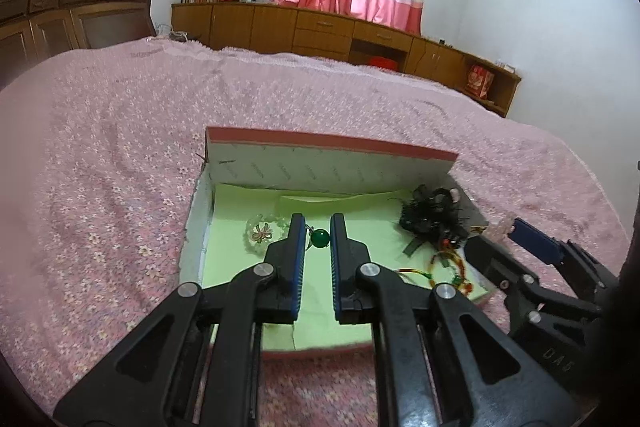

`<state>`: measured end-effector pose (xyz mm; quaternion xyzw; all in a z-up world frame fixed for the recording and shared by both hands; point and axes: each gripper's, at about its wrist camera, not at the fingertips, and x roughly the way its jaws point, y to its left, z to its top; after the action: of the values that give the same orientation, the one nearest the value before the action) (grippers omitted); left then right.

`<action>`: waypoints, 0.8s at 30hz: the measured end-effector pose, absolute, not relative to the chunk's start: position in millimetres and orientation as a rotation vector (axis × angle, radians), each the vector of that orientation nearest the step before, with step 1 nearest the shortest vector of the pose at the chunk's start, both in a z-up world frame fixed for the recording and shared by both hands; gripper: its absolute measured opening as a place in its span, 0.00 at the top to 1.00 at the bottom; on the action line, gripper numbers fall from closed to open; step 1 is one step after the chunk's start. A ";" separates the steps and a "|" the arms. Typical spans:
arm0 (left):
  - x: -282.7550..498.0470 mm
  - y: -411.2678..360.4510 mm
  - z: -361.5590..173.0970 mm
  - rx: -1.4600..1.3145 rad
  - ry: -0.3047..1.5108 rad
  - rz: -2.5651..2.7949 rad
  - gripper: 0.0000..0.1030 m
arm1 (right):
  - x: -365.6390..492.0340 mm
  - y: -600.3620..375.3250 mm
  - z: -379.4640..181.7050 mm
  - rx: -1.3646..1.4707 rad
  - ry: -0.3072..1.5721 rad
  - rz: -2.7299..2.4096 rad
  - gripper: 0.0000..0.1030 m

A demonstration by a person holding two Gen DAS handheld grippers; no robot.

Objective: Organize jewelry
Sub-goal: 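Carry the green earring and pink hair clip with both tools into the shoebox, then open both tools to release the earring and hair clip in the box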

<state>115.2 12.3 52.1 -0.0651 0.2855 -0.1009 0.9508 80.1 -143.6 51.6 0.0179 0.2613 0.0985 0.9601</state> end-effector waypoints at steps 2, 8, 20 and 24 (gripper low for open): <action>123.1 12.5 46.0 -0.133 0.601 -0.199 0.96 | 89.7 -147.0 46.6 0.042 0.562 0.186 0.32; 141.2 12.1 28.9 -0.128 0.679 -0.187 0.96 | 111.4 -152.4 31.5 0.040 0.662 0.158 0.32; 157.9 10.0 10.9 -0.104 0.791 -0.168 0.93 | 121.1 -147.6 22.0 0.003 0.740 0.151 0.31; 157.4 9.4 12.4 -0.106 0.794 -0.157 0.80 | 121.3 -147.6 23.6 0.010 0.748 0.159 0.31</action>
<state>157.4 9.4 12.4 -0.0517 0.3862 -0.0762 0.9178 121.3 -147.6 23.6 0.0050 0.3648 0.0778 0.9278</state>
